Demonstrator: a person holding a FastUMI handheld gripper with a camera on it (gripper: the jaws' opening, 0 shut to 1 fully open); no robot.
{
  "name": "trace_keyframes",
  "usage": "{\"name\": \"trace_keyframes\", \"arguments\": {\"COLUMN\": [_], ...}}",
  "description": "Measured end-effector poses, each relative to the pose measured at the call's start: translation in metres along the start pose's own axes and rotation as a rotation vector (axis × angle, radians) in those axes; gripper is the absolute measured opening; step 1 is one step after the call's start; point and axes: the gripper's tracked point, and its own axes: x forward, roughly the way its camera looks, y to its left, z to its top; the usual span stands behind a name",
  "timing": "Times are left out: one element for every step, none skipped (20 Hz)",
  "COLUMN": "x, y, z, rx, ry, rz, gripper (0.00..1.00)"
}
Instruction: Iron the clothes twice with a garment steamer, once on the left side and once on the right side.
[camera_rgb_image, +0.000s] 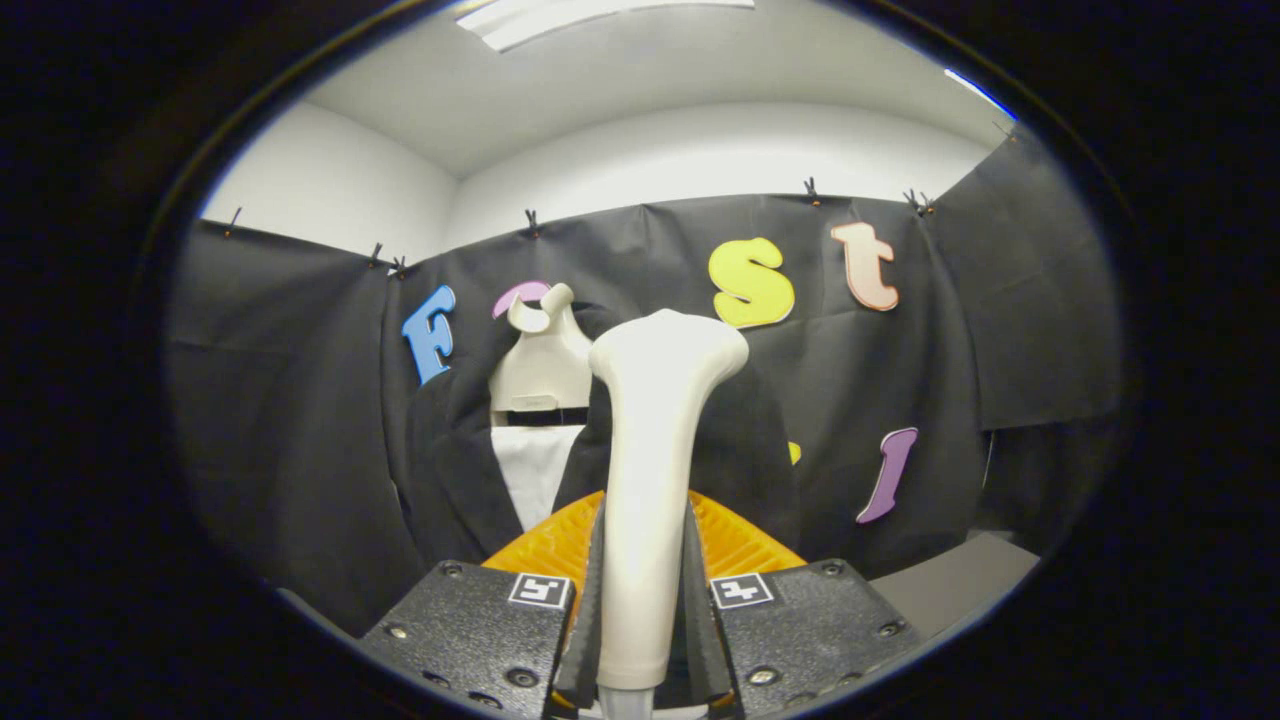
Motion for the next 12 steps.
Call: {"name": "trace_keyframes", "arguments": {"x": [-0.001,-0.002,-0.004,-0.006,-0.008,-0.009,-0.011,-0.012,-0.014,-0.017,-0.019,-0.022], "y": [-0.002,-0.002,-0.003,-0.004,-0.007,-0.009,-0.009,-0.009,-0.009,-0.008,-0.007,-0.008], "z": [-0.004,-0.008,-0.013,-0.017,-0.02,-0.024,-0.031,-0.037,-0.044,-0.049,-0.054,-0.06], "rx": [0.003,0.006,0.009,0.01,0.008,0.007,0.007,0.005,0.003,-0.002,-0.006,-0.009], "ry": [0.005,0.014,0.021,0.026,0.03,0.036,0.045,0.057,0.066,0.074,0.082,0.09], "rz": [-0.001,0.001,0.0,-0.003,-0.009,-0.013,-0.014,-0.012,-0.012,-0.011,-0.013,-0.015], "gripper": [0.38,0.38,0.38,0.38,0.38,0.38,0.38,0.38,0.38,0.38,0.38,0.38]}}
